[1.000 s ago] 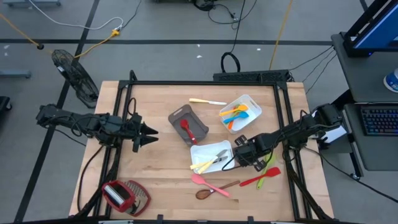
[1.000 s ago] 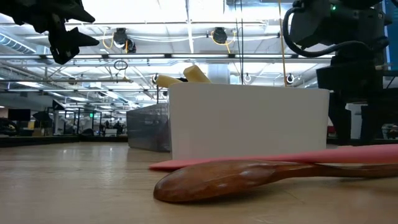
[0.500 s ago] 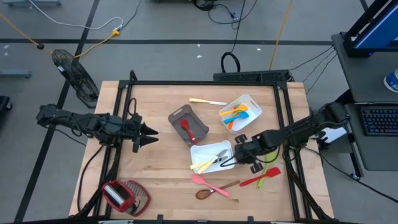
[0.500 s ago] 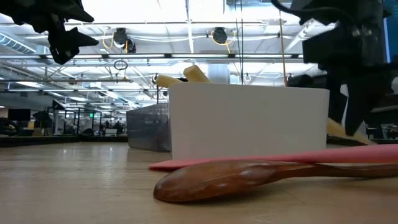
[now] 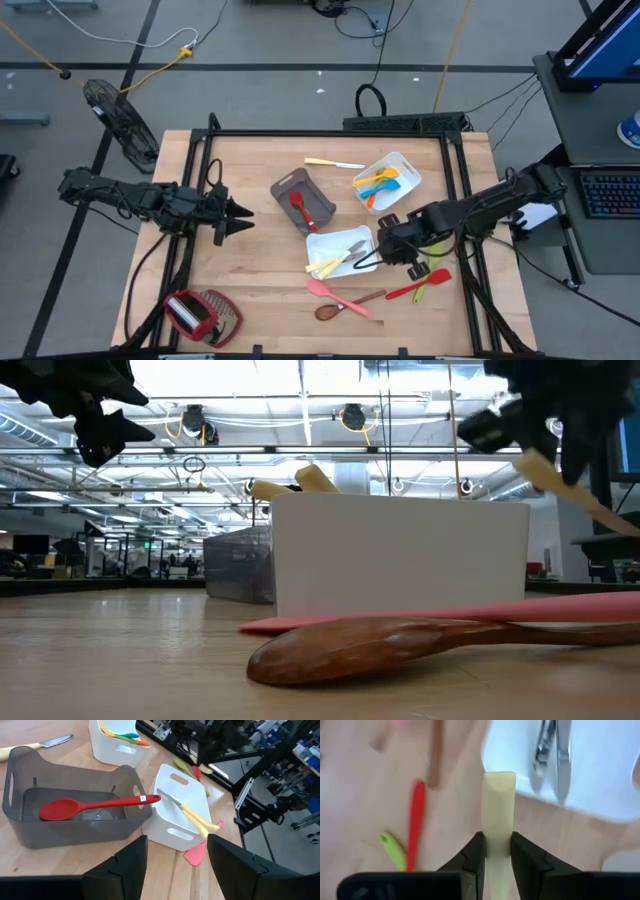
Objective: Pick & Place Kitchen Items
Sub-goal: Put the yellow table knife into the bottom white bin
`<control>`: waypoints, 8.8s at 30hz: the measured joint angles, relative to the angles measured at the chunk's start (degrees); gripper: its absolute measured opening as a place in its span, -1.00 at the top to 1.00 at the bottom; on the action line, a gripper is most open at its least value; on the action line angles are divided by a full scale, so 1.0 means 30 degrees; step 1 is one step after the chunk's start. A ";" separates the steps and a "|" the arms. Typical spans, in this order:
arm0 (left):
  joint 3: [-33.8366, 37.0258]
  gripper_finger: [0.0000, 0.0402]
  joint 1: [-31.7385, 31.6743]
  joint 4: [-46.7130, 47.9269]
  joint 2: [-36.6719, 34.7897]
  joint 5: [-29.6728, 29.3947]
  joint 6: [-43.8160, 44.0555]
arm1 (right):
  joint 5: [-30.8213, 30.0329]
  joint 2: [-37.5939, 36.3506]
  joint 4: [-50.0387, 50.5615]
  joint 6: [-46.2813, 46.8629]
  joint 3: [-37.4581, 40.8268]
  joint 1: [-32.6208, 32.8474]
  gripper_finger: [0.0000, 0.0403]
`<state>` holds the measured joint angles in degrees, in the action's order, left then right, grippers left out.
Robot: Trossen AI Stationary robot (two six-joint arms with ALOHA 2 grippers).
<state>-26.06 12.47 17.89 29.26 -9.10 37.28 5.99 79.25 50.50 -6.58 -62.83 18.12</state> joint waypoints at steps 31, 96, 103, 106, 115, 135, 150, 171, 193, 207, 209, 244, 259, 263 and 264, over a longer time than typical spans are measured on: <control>0.0000 -0.05 0.0001 0.1308 0.0000 0.0080 -0.4758 | 0.1572 0.0004 -0.7258 0.4455 -0.4270 -0.0886 0.69; 0.0000 -0.05 0.0007 0.1814 0.0000 0.0051 -0.3705 | 0.1444 0.7705 -1.0962 0.1451 -0.4261 -0.4379 0.46; 0.0000 -0.05 0.0007 0.1814 -0.0004 0.0051 -0.3462 | 0.1437 0.7705 -1.1017 0.1638 -0.4261 -0.4384 0.36; 0.0000 -0.05 0.0007 0.1807 -0.0007 0.0051 -0.3294 | 0.1478 0.7548 -1.0961 0.2378 -0.4261 -0.4375 0.35; 0.0000 -0.05 0.0000 0.1814 -0.0007 0.0051 -0.3315 | 0.1387 0.5069 -1.1728 0.4805 -0.4261 -0.4382 0.39; 0.0000 -0.05 0.0000 0.1814 -0.0004 0.0051 -0.3322 | 0.1813 0.0186 -1.0831 -0.1163 -0.4275 -1.3968 0.42; 0.0000 -0.05 0.0000 0.1814 -0.0007 0.0051 -0.3322 | 0.2339 0.3238 -1.1030 -0.7238 -0.4249 -1.8684 0.42; -0.0004 -0.05 0.0000 0.1814 -0.0007 0.0056 -0.3330 | 0.4696 0.2860 -1.6851 -0.8032 -0.4254 -1.8640 0.42; -0.0007 -0.05 -0.0007 0.1958 -0.0007 -0.1632 -1.2265 | 0.1413 -0.3491 -1.3689 -0.6448 -0.4254 -1.6282 0.42; -0.0007 -0.05 0.0000 0.1769 -0.0007 -0.3148 -1.4524 | -0.1623 -0.4216 -0.9327 -0.4559 -0.3759 -1.2466 0.42; -0.0007 -0.05 -0.0007 0.1483 -0.0007 -0.3469 -1.4917 | -0.1626 -0.4550 -0.9680 -0.4323 -0.2894 -1.2309 0.42; -1.1406 -0.05 -0.8752 0.0243 1.1020 0.2090 -1.3812 | -0.3073 -1.7161 -1.8784 0.1971 1.2860 -1.2142 0.42; -1.8063 -0.05 -1.5995 0.0669 2.0672 1.1241 -1.3625 | -0.3065 -1.7525 -1.8790 0.1957 1.2860 -1.2149 0.42; -1.8569 -0.05 -1.6903 0.0692 2.2935 1.2095 -1.2717 | -0.3065 -1.7525 -1.8790 0.1971 1.2860 -1.2149 0.42; -1.8675 -0.05 -1.7021 0.0709 2.3465 1.2314 -1.2473 | -0.3065 -1.7525 -1.8790 0.1971 1.2860 -1.2149 0.42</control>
<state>-82.09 -38.59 20.02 99.65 27.84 -0.14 -3.20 26.68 -5.87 -0.67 -24.25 -18.33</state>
